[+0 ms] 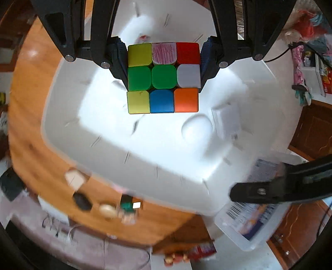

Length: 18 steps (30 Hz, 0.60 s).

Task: Organize rigid objects
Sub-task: 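Lift and carry the clear case with the left tool while the right tool carries the cube to the tray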

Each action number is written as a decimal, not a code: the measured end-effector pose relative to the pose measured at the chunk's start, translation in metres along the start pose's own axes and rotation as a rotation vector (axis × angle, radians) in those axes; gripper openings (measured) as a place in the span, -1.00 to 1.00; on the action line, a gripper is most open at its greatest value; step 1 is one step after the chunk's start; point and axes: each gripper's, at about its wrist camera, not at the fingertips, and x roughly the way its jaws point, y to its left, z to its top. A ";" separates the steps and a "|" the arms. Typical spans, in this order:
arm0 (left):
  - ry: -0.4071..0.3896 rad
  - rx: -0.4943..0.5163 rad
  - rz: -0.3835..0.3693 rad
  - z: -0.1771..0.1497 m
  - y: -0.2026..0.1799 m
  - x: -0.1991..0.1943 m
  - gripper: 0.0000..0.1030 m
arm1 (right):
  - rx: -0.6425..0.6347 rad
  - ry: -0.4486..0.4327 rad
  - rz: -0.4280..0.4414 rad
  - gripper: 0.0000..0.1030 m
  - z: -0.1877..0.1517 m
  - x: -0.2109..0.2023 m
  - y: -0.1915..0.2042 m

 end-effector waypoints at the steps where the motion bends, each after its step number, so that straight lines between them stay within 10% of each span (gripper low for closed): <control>1: 0.015 -0.001 0.006 -0.002 0.000 0.009 -0.27 | -0.004 0.007 -0.003 0.09 -0.002 0.005 0.002; 18: 0.113 0.022 0.045 0.008 0.004 0.075 -0.27 | -0.112 0.065 -0.002 0.13 -0.008 0.037 0.026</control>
